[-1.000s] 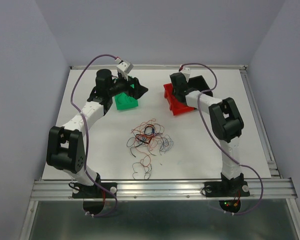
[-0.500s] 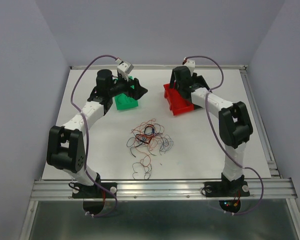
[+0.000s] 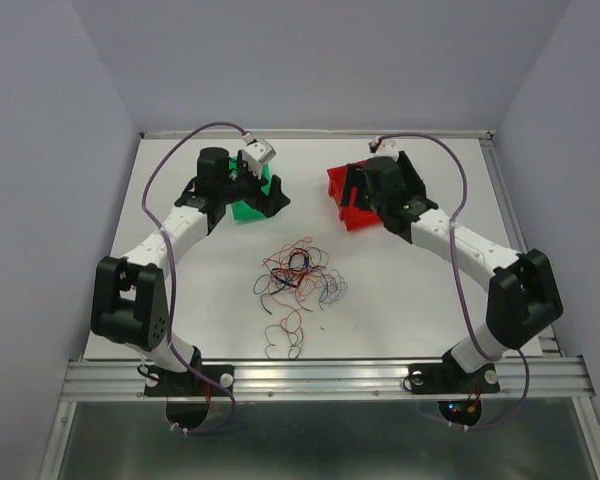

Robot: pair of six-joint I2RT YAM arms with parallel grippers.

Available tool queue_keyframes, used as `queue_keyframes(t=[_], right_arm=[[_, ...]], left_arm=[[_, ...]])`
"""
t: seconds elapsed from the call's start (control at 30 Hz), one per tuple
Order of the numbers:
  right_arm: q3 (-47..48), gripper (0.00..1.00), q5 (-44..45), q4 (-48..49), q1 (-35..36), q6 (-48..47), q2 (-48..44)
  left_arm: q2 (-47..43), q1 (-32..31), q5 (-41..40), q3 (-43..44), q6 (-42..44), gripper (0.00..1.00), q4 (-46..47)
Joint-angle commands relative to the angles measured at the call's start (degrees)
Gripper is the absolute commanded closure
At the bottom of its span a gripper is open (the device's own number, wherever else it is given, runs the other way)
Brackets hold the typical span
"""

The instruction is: Untangle the cables

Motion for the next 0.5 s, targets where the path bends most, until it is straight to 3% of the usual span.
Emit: queue_keyframes(t=[0.0,0.2,0.47], right_arm=[[-6.6,0.21,-8.4,-0.5,6.4,-0.9,-4.5],[-12.1,0.3,-11.7,-2.6,10.8,1.6,-3.6],[-21.6,0.26,-11.2,-4.3,12.1,3.8,-8.3]], left_arm=[[-7.1,-3.0,-0.9,-4.9,9.8,0.02,-5.7],[-12.0,-9.9,-7.3,-10.6,13.9,0.02,-7.3],[-10.9,-12.7,-11.9,-11.0,14.5,0.03,-8.1]])
